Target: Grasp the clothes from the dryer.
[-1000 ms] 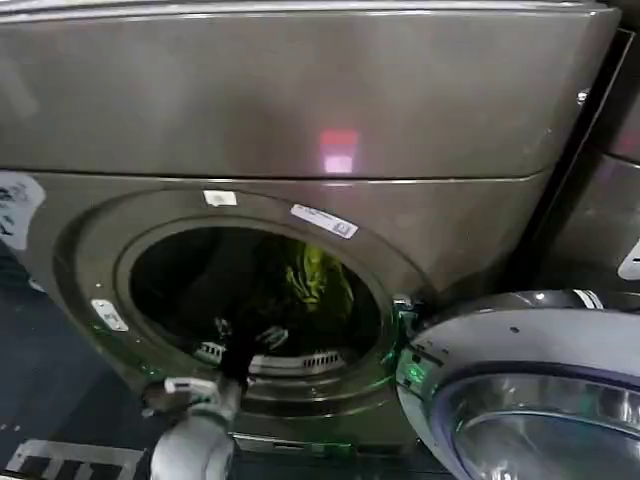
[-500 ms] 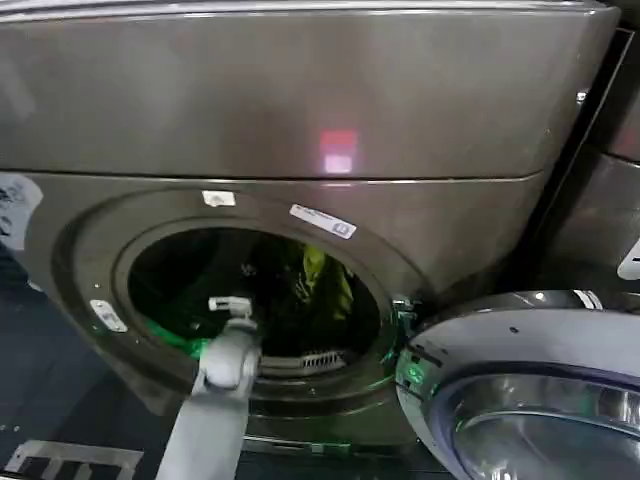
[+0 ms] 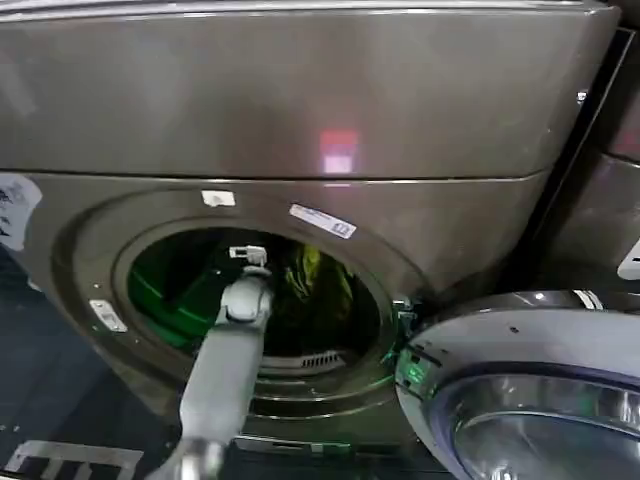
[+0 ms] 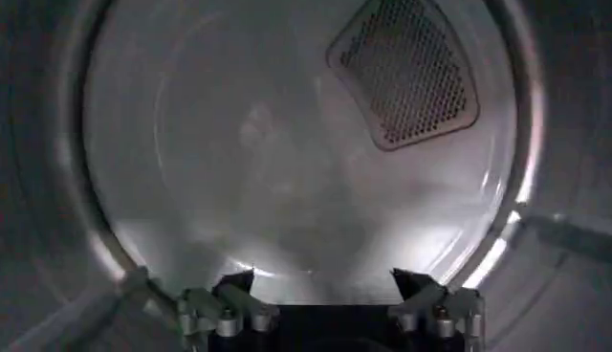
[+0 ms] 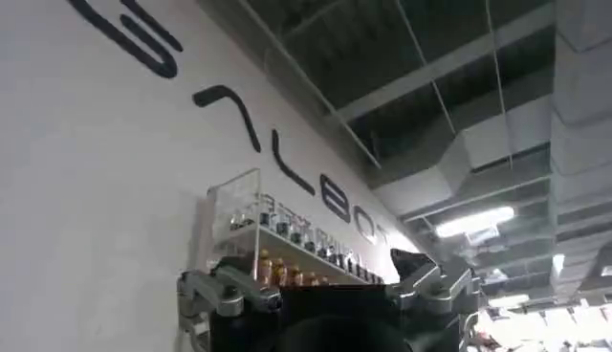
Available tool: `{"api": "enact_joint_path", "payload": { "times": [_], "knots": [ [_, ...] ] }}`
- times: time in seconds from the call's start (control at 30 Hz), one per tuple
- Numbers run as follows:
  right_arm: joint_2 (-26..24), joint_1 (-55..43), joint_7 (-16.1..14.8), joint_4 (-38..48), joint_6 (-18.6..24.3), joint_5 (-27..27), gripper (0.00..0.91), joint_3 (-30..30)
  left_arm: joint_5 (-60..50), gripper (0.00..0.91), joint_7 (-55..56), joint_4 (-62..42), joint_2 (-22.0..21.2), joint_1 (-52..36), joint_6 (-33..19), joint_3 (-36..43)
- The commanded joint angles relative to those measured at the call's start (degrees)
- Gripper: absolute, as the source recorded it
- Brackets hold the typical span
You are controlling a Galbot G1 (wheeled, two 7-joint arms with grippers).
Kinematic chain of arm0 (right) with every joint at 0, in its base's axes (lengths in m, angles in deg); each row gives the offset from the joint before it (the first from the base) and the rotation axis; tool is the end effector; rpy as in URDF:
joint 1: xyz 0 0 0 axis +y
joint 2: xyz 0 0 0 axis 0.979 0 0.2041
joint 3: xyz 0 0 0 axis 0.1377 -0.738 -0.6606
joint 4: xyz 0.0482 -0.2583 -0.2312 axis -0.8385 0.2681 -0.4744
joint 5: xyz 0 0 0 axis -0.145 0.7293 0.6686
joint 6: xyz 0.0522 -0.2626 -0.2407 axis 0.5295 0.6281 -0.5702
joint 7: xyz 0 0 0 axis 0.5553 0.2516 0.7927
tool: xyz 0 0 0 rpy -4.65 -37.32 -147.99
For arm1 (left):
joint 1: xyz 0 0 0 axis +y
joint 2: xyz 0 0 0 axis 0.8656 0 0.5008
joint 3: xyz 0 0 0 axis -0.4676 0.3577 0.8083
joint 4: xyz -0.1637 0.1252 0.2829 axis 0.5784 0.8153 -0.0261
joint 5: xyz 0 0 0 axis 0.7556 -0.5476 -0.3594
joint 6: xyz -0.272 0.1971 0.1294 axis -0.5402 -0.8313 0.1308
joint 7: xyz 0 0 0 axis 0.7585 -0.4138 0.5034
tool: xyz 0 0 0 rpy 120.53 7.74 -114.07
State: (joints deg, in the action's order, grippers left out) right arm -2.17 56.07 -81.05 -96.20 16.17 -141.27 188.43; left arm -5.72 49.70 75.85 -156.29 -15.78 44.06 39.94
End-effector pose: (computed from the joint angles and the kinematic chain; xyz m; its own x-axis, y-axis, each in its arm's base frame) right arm -0.1113 -0.4298 0.1558 -0.3727 0.6751 -0.6366 0.8639 0.5030 0.0276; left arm 0.6090 -0.0163 -0.2555 -0.8766 0.4048 0.2602 0.4712 0.8318 0.2933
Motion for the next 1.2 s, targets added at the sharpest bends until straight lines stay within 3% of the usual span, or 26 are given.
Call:
{"api": "enact_joint_path", "payload": {
  "times": [0.03,0.2,0.4,0.63,1.2],
  "knots": [
    [0.3,0.3,-0.1,-0.1,0.1,0.0,0.907,0.1,-16.4,0.907,-23.2,-21.1,0.9,-12.9,-12.5,6.5],
    [0.4,0.1,0.0,-0.6,0.3,0.0,0.907,-0.5,-28.4,0.907,-27.6,-23.8,2.3,-15.8,-17.7,12.1],
    [1.0,-0.5,0.0,-1.2,0.4,0.0,0.907,-1.5,-41.5,0.907,-29.0,-26.0,1.8,-18.7,-18.4,14.5],
    [2.1,-1.3,-0.1,-2.1,0.9,0.0,0.907,-2.7,-43.1,0.907,-25.3,-29.6,0.4,-21.0,-11.7,17.6],
    [3.0,-2.2,-0.1,-3.6,1.1,0.0,0.907,-3.5,-42.7,0.907,-26.6,-33.1,-0.3,-17.7,-11.3,17.8]
  ]
}}
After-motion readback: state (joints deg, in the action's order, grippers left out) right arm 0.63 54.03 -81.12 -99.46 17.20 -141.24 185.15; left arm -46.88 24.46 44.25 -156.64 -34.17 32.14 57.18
